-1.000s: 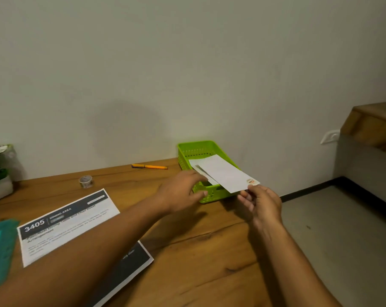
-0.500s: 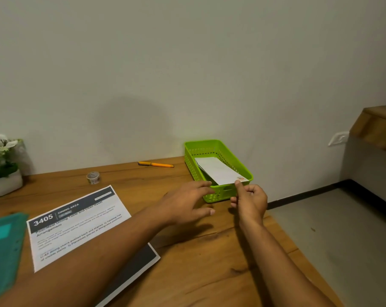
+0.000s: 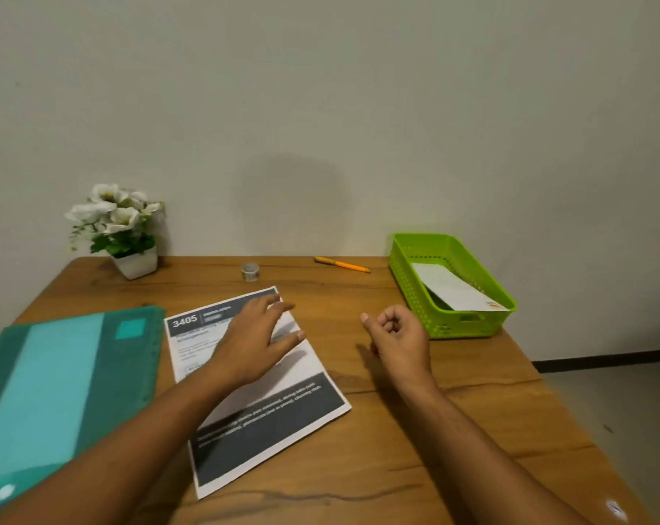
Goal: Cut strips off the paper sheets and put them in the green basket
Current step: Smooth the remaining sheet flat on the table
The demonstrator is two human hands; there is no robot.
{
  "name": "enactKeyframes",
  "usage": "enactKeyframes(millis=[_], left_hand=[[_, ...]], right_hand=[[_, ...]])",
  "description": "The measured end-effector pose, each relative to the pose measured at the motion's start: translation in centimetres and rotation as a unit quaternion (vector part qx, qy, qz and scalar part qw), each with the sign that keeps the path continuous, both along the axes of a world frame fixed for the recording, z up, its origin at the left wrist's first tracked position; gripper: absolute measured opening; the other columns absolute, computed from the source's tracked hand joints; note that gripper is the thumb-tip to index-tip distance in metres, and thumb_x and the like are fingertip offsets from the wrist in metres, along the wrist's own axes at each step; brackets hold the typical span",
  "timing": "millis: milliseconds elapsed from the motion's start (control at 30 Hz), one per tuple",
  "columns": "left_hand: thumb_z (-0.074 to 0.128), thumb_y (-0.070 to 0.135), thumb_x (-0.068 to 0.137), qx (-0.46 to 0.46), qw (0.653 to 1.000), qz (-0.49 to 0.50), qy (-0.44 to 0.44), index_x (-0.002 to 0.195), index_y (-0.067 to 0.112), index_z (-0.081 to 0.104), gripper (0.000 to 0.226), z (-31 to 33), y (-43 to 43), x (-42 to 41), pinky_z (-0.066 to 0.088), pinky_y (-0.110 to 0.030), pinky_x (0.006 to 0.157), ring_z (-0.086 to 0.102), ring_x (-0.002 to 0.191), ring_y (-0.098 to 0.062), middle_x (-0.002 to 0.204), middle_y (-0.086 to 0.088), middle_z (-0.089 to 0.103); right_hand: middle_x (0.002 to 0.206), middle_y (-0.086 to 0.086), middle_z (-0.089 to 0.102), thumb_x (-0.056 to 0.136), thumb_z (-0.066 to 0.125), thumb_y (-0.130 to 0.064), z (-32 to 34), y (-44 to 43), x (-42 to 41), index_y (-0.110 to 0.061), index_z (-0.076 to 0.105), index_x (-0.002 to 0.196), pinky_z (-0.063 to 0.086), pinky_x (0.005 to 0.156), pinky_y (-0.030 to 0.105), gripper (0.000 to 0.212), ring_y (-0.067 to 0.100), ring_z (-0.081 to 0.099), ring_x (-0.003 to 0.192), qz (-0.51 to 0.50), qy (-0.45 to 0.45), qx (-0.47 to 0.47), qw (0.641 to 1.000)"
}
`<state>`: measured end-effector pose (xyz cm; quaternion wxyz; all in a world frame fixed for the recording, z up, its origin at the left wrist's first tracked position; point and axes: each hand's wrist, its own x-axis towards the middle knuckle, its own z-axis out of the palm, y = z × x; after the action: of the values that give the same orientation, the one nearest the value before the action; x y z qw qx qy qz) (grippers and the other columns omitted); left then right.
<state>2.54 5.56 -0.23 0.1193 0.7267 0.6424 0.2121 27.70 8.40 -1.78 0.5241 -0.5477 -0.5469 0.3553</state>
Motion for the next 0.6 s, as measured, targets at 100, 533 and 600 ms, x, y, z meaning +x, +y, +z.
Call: enactKeyframes(millis=[100, 533, 600], left_hand=[[0.039, 0.075, 0.093, -0.038, 0.993, 0.092, 0.07, 0.157, 0.026, 0.034, 0.081, -1.0, -1.4, -3.4, 0.021, -0.052, 0.123, 0.018, 0.153, -0.028, 0.166, -0.008, 0.025], [0.017, 0.054, 0.108, -0.087, 0.986, -0.013, 0.145, 0.164, 0.03, 0.004, 0.062, -3.7, -1.6, -1.0, -0.005, -0.045, 0.128, -0.014, 0.157, -0.02, 0.172, -0.002, -0.007], [0.017, 0.054, 0.108, -0.08, 0.985, -0.025, 0.154, 0.164, 0.03, 0.004, 0.062, -3.8, -1.2, -1.2, -0.002, -0.044, 0.128, -0.011, 0.158, -0.02, 0.172, 0.0, -0.005]], right_hand=[[0.064, 0.017, 0.061, 0.087, 0.08, -0.032, -0.6, 0.0, -3.3, -0.014, 0.056, 0.074, 0.05, 0.054, 0.045, 0.033, 0.021, 0.054, 0.055, 0.042, -0.057, -0.011, 0.997], [0.164, 0.002, 0.036, 0.1, 0.041, -0.064, -2.6, -2.2, -6.8, -0.02, 0.036, 0.158, 0.025, 0.123, 0.042, 0.072, 0.02, 0.027, 0.153, 0.284, -0.492, 0.102, 0.817], [0.174, 0.003, 0.013, 0.103, 0.025, -0.068, -3.2, -2.2, -6.3, -0.02, 0.019, 0.165, 0.007, 0.13, 0.045, 0.079, 0.021, 0.004, 0.16, 0.295, -0.527, 0.082, 0.793]])
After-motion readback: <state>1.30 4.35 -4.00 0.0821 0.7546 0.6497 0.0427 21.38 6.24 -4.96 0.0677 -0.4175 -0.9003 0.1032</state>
